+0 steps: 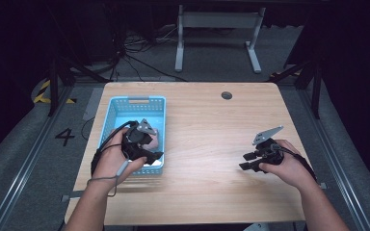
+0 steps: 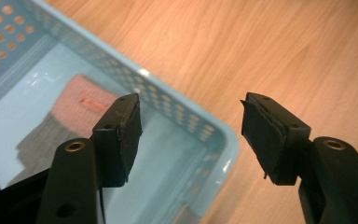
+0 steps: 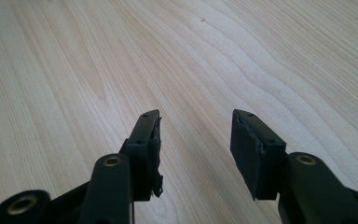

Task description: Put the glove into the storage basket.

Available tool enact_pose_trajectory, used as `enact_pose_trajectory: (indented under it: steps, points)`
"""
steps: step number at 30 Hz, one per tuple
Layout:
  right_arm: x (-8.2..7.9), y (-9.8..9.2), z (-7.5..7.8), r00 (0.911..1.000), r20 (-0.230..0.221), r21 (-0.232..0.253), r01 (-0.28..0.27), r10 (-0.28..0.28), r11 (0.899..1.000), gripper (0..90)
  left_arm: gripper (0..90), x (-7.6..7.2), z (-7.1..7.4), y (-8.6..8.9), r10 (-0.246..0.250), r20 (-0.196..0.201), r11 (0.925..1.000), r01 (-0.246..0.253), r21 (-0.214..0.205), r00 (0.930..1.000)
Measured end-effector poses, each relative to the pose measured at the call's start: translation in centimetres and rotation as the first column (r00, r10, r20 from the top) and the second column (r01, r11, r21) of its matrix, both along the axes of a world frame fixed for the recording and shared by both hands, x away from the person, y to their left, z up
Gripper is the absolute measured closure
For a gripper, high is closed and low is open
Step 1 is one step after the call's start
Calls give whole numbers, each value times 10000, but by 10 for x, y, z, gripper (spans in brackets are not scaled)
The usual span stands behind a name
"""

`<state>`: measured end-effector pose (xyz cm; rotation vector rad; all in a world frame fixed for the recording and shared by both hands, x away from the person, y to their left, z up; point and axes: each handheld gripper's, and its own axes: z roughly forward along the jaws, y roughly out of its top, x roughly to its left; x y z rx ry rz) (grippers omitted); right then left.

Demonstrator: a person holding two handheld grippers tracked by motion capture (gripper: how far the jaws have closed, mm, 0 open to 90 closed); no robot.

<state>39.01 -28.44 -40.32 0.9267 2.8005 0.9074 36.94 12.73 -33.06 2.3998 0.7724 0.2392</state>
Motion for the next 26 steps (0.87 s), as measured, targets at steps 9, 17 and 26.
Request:
enact_pose_trajectory:
  steps: [9, 17, 26]
  points:
    - [-1, -5, -2, 9999, -95, 17, 114, -114, 9999, 532, 348, -15, -22, -37, -472, -253, 9970, 455, -622, 9986]
    - [-1, -9, -6, 9996, -170, -18, 215, -216, 9998, 529, 319, -17, -54, -64, -868, -533, 9941, 831, -695, 9948]
    - [0, -12, -10, 9990, -200, -16, 401, -401, 9992, 524, 286, -24, -69, -85, -1123, -486, 9903, 1077, -882, 9925]
